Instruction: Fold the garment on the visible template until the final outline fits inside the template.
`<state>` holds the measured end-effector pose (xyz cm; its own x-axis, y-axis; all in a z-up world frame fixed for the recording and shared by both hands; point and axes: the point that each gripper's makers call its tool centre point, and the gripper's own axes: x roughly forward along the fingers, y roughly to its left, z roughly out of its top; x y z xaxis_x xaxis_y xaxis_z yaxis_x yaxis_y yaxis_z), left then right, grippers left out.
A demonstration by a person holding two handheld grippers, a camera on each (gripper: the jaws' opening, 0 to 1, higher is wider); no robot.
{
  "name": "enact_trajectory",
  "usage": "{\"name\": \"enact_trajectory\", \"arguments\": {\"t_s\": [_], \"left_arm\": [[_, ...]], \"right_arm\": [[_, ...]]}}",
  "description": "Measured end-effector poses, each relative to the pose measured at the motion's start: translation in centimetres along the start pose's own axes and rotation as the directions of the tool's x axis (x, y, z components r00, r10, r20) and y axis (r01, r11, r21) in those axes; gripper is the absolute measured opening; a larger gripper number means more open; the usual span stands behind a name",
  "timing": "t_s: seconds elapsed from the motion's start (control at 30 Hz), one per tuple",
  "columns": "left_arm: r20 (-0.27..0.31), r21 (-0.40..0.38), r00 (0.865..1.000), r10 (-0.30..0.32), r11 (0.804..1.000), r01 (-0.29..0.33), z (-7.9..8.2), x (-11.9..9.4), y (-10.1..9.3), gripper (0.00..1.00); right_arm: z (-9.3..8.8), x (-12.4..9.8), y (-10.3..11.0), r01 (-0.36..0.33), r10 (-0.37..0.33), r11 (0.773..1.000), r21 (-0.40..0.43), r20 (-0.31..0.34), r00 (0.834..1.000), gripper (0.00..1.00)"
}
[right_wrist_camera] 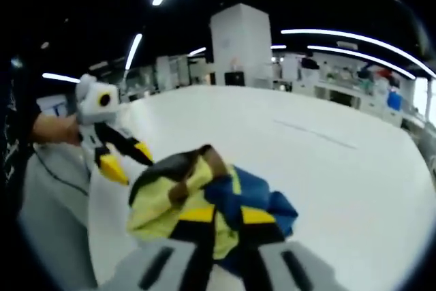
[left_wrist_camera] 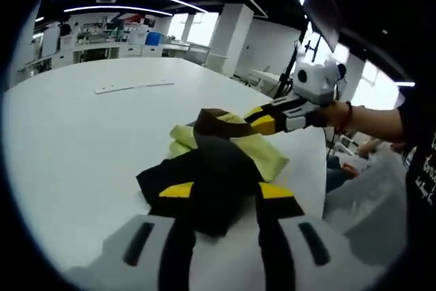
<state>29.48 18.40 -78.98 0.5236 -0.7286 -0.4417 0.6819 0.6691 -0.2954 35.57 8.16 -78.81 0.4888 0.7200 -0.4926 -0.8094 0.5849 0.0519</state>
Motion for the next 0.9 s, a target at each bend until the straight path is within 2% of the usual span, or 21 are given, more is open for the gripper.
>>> {"name": "enact_trajectory", "arguments": {"t_s": [0.13, 0.27, 0.47, 0.57, 0.6, 0.73, 0.9], "left_arm": [[-0.017, -0.004, 1.000, -0.022, 1.000, 0.022, -0.4, 0.5, -0.3, 0.26], [-0.013, -0.009, 0.999, -0.047, 0.999, 0.047, -0.5, 0.7, -0.6, 0.17], [-0.015, 0.001, 0.999, -0.035, 0.999, 0.035, -0.6, 0.6, -0.3, 0.12], [-0.017, 0.007, 0.999, -0.037, 0.999, 0.037, -0.6, 0.5, -0.5, 0.03], [-0.019, 0.008, 0.999, -0.037, 0.999, 0.037, -0.6, 0.5, -0.6, 0.03], [-0.037, 0.028, 0.999, 0.002, 1.000, -0.001, -0.8, 0.1, -0.1, 0.00], [-0.027, 0.057, 0.999, 0.039, 0.998, -0.038, -0.3, -0.7, -0.1, 0.00]], "right_arm": [[-0.5, 0.1, 0.1, -0.013, 0.012, 1.000, -0.025, -0.042, 0.999, 0.05], [-0.7, 0.2, 0.4, -0.018, 0.014, 0.998, -0.054, -0.066, 0.998, 0.00], [-1.4, 0.6, 0.5, -0.021, 0.014, 0.997, -0.072, -0.097, 0.995, 0.00], [-1.7, 0.7, 0.4, -0.019, 0.010, 0.997, -0.081, -0.107, 0.994, 0.00], [-1.7, 0.7, 0.3, -0.016, 0.008, 0.997, -0.081, -0.107, 0.994, 0.00], [-1.6, 0.6, 0.0, -0.004, -0.006, 0.996, -0.092, -0.105, 0.994, 0.00], [-1.1, 0.0, -0.2, 0.008, -0.016, 0.996, -0.094, -0.083, 0.996, 0.00]]}}
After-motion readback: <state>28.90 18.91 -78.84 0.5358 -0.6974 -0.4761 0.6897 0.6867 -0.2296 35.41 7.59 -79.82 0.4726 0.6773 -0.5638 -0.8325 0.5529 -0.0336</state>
